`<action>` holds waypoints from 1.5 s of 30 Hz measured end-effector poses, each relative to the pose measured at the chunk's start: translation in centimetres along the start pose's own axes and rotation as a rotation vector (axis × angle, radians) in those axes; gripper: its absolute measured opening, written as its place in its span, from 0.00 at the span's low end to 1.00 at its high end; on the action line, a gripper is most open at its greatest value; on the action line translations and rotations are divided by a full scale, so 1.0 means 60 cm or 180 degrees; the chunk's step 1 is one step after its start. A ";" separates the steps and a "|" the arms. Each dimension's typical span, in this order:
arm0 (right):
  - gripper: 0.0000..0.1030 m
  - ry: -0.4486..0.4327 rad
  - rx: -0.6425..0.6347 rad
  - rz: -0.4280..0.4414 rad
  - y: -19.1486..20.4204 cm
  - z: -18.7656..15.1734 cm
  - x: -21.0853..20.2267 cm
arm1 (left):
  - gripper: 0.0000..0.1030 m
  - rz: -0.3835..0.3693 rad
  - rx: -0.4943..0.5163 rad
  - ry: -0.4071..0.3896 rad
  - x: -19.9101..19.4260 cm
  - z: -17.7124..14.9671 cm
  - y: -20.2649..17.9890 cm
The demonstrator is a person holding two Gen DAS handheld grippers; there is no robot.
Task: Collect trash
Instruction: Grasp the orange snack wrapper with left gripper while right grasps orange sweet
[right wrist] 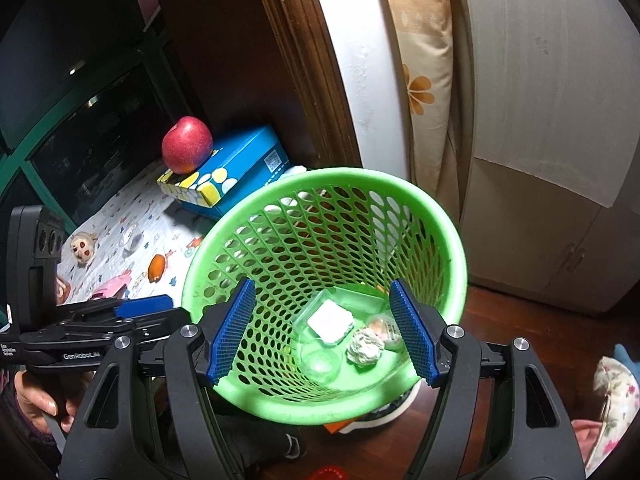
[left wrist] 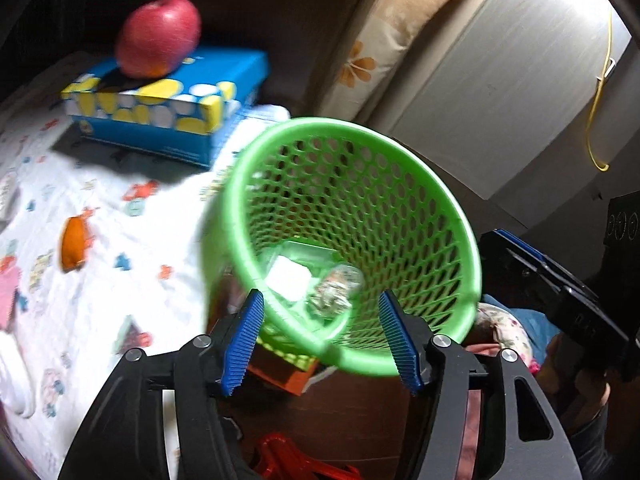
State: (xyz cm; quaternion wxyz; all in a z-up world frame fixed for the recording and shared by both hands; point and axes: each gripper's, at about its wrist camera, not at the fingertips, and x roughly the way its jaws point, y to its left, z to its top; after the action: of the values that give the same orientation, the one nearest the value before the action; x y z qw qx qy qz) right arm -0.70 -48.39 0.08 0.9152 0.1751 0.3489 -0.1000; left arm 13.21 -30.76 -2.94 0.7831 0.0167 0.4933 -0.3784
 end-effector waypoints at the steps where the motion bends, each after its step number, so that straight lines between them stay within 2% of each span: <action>1: 0.69 0.0007 -0.0017 0.0009 0.005 0.000 0.002 | 0.57 0.0055 -0.0021 -0.0028 -0.009 -0.005 0.010; 8: 0.72 0.0079 -0.0180 0.0147 0.058 0.002 0.023 | 0.66 0.0547 -0.0328 -0.0287 -0.083 -0.039 0.100; 12: 0.73 0.0112 -0.0296 0.0242 0.097 0.007 0.038 | 0.66 0.0899 -0.0507 -0.0427 -0.126 -0.056 0.158; 15: 0.74 0.0140 -0.0380 0.0309 0.126 0.006 0.048 | 0.72 0.1131 -0.0695 -0.0532 -0.164 -0.076 0.207; 18: 0.74 0.0181 -0.0466 0.0385 0.157 0.005 0.061 | 0.77 0.1287 -0.0844 -0.0614 -0.195 -0.095 0.252; 24: 0.75 0.0276 -0.0623 0.0541 0.216 0.002 0.087 | 0.83 0.1519 -0.1149 -0.0583 -0.229 -0.137 0.351; 30: 0.76 0.0373 -0.0793 0.0661 0.272 -0.006 0.113 | 0.88 0.1443 -0.1400 -0.0489 -0.231 -0.175 0.419; 37: 0.76 0.0483 -0.0930 0.0760 0.323 -0.013 0.143 | 0.89 0.1133 -0.1728 -0.0444 -0.220 -0.201 0.477; 45: 0.76 0.0621 -0.1066 0.0833 0.374 -0.014 0.192 | 0.88 0.0770 -0.1875 -0.0516 -0.215 -0.213 0.507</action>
State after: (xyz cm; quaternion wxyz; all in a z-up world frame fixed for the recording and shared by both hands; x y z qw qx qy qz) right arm 14.12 -28.13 -2.61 0.8986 0.0733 0.4218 0.0963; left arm 19.09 3.48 -9.91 0.8303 -0.1822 0.5120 -0.1238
